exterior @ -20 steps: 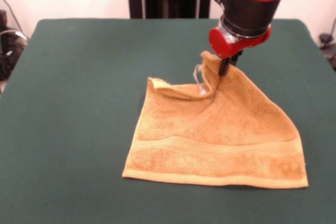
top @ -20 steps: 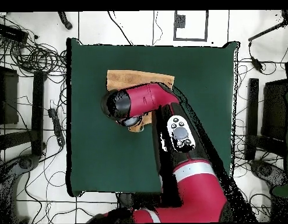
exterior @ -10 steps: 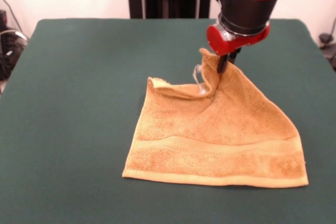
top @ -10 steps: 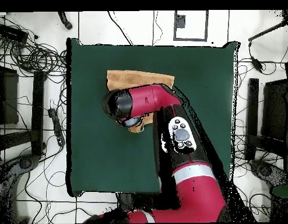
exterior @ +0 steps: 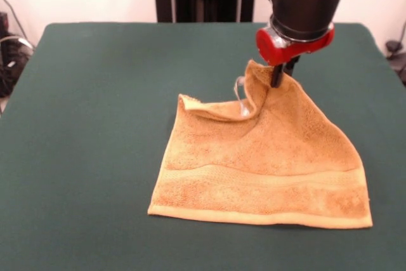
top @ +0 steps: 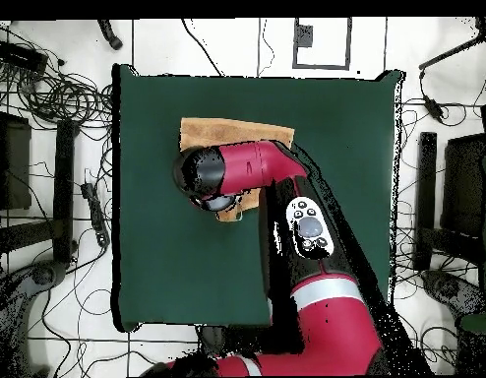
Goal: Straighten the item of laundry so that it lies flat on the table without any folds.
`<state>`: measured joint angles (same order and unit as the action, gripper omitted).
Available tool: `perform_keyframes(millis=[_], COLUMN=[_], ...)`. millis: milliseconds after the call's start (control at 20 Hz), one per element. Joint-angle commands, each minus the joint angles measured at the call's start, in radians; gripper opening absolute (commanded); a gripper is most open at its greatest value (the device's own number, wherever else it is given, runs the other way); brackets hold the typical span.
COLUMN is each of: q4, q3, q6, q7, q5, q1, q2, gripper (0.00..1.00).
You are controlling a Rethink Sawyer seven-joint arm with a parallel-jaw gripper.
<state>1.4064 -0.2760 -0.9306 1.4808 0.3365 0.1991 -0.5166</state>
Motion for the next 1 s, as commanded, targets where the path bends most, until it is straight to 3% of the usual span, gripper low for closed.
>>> perform_keyframes(millis=[50,1000], q4=[0.008,0.015], q3=[-0.026,-0.009], q6=[0.008,0.022], q7=[0.148,0.185], q5=[-0.045,-0.045], q1=[-0.045,-0.070], q2=[0.065,0.059], gripper=[0.00,0.00])
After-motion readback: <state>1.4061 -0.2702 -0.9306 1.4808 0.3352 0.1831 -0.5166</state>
